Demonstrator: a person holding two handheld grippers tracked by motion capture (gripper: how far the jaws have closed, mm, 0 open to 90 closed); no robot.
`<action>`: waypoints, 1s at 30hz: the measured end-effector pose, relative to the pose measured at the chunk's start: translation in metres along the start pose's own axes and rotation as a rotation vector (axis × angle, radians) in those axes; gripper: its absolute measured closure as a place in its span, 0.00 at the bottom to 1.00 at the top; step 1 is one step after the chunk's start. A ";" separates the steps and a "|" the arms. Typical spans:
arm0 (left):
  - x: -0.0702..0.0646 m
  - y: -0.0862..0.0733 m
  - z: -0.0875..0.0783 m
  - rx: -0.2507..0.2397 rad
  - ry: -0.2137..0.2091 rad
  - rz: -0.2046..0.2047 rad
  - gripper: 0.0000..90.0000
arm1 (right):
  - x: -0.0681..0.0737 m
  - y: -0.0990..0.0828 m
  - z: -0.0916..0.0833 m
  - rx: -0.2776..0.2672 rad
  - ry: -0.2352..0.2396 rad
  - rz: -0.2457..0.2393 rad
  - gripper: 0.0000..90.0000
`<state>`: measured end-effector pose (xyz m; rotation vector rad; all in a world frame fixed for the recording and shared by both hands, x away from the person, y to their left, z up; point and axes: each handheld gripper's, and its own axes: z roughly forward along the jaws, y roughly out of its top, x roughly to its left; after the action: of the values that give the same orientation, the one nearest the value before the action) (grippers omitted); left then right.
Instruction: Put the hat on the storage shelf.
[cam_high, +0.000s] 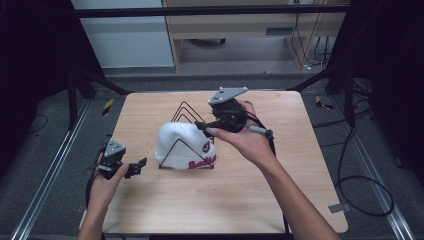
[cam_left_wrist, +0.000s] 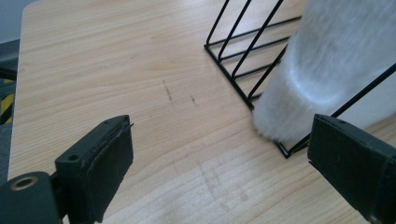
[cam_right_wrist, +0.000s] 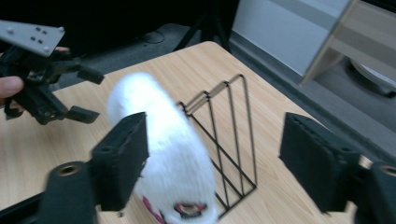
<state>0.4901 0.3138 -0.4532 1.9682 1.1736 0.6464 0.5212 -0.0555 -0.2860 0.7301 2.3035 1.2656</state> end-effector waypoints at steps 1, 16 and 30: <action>0.000 0.000 0.000 0.000 0.000 0.000 0.07 | 0.000 0.000 0.000 0.000 0.000 0.000 0.25; 0.001 -0.031 0.019 0.066 0.050 -0.036 0.07 | -0.040 -0.103 -0.047 0.035 -0.152 0.145 0.10; -0.001 -0.038 0.027 0.106 0.051 -0.019 0.07 | -0.048 -0.230 -0.042 0.164 -0.198 0.313 0.15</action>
<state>0.4899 0.3148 -0.5000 2.0364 1.2790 0.6395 0.4774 -0.2160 -0.4574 1.2545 2.2071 1.0779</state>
